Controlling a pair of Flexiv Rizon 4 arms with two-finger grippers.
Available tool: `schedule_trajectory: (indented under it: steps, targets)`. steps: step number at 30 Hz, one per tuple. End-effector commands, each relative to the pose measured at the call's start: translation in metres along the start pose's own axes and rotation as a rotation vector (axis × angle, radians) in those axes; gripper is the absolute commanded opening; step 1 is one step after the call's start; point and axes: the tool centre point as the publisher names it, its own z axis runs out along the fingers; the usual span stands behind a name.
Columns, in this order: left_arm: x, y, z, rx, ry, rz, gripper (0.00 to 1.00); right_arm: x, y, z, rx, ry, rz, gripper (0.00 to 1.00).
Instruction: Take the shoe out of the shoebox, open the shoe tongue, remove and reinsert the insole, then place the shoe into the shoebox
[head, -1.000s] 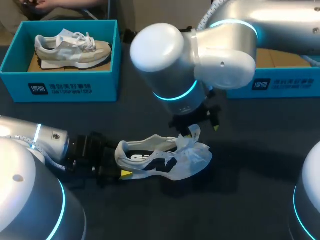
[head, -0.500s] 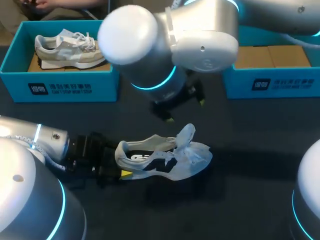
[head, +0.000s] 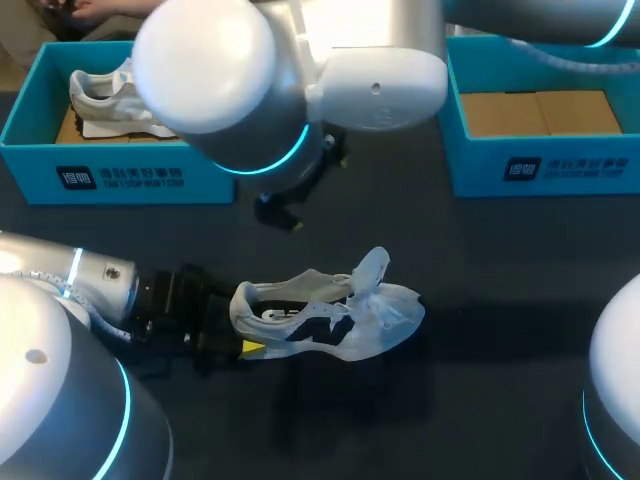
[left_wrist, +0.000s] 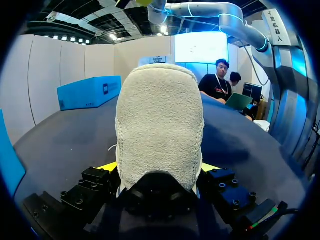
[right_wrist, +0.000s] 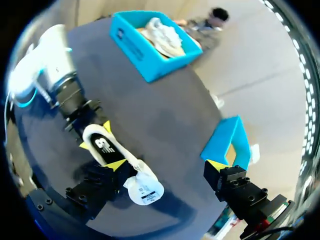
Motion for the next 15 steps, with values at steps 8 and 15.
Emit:
schedule_trajectory:
  steps: [8, 15]
  targets:
    - [0.0, 0.0, 0.001, -0.003, 0.001, 0.0, 0.0, 0.022, 0.028, -0.009, -0.069, 0.174, -0.568, 0.21]
    - [0.0, 0.0, 0.001, -0.003, 0.001, 0.0, 0.0, 0.037, 0.026, 0.001, -0.073, 0.268, -0.653, 0.0]
